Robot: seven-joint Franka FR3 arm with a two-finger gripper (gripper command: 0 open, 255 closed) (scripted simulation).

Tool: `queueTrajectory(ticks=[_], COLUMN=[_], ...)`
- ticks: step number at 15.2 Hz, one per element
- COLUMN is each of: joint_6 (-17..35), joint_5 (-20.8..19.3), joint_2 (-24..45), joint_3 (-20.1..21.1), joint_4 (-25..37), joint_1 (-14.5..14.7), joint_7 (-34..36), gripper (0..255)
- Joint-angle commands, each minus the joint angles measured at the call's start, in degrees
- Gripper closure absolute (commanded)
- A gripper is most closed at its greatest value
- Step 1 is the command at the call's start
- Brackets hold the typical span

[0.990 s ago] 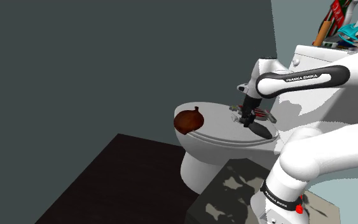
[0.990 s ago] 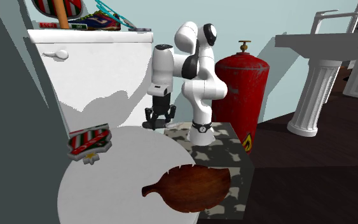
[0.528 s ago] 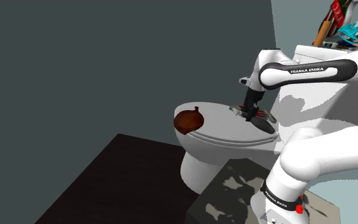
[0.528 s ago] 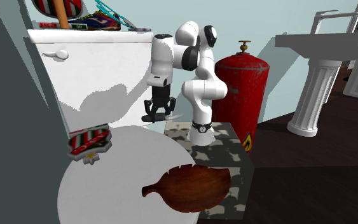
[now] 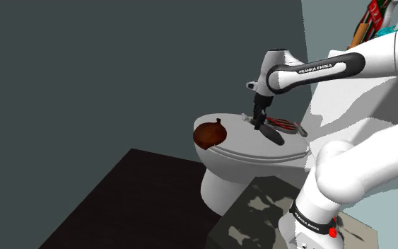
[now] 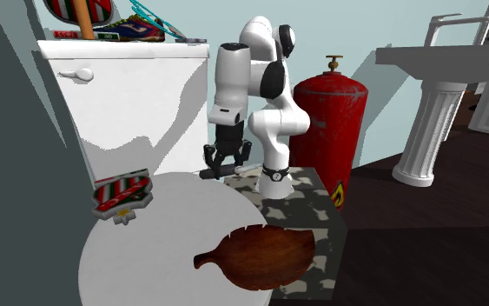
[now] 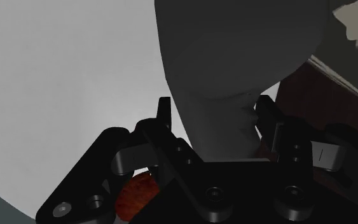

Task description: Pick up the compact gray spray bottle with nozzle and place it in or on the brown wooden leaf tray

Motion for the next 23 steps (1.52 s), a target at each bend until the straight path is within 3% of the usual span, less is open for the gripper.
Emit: queueTrajectory(ticks=[1,9,16,23], joint_6=[1.5,4.2,3.2,7.7], joint_5=[2.1,10.0,17.4,18.4], joint_2=[4.9,21.2,35.7,38.2], joint_3=[0.6,1.9,3.1,3.0], joint_4=[3.1,15.8,30.1,27.9], joint_1=[2.8,10.2,13.8,13.7], joint_7=[1.6,4.4,4.4,4.1], gripper=[255,255,255,255])
